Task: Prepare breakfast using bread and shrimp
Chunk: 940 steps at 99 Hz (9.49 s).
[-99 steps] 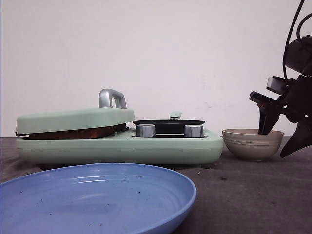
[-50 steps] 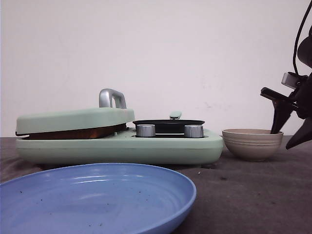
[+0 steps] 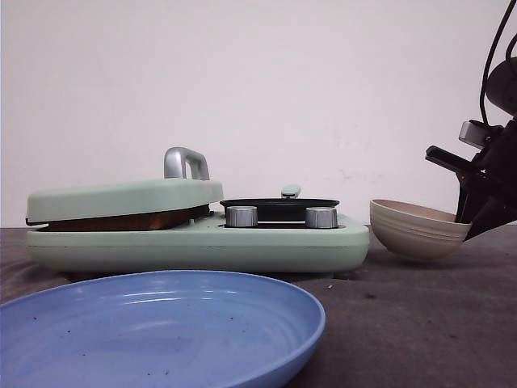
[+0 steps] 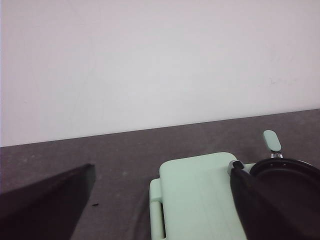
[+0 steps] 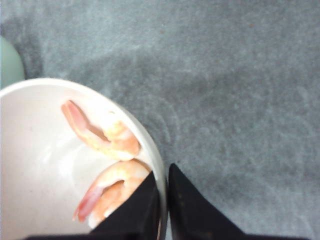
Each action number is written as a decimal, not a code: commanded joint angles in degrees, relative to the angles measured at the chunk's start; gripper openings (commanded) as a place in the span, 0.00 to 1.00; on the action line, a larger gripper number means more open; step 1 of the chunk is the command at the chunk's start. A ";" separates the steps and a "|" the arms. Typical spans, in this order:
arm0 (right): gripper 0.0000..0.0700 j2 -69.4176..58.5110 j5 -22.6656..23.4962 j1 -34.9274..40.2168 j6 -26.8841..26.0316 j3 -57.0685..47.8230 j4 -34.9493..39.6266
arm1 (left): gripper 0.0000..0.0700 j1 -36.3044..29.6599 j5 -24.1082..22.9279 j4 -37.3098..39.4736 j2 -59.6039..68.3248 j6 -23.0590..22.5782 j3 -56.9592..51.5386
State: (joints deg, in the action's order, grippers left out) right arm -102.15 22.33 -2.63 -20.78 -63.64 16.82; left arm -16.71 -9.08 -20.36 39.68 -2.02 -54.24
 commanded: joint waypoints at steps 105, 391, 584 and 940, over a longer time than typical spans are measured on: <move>0.00 -0.37 -21.59 23.45 23.91 -17.49 -17.27 | 0.72 -0.07 0.13 0.61 -0.31 0.13 -0.55; 0.01 0.48 -51.06 34.91 60.04 4.00 -78.01 | 0.65 -0.09 6.56 -2.89 -8.63 0.09 -0.55; 0.01 -11.41 -13.35 3.30 14.67 -28.92 33.53 | 0.65 -0.07 6.54 -5.88 -8.63 -0.11 -0.55; 0.00 88.83 -8.87 19.43 9.35 33.75 8.79 | 0.00 -0.24 4.09 -8.55 -32.44 15.19 23.34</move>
State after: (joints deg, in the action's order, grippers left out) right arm -13.17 13.47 16.51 -8.54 -29.71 26.57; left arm -16.73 -4.80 -29.50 7.35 12.91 -30.68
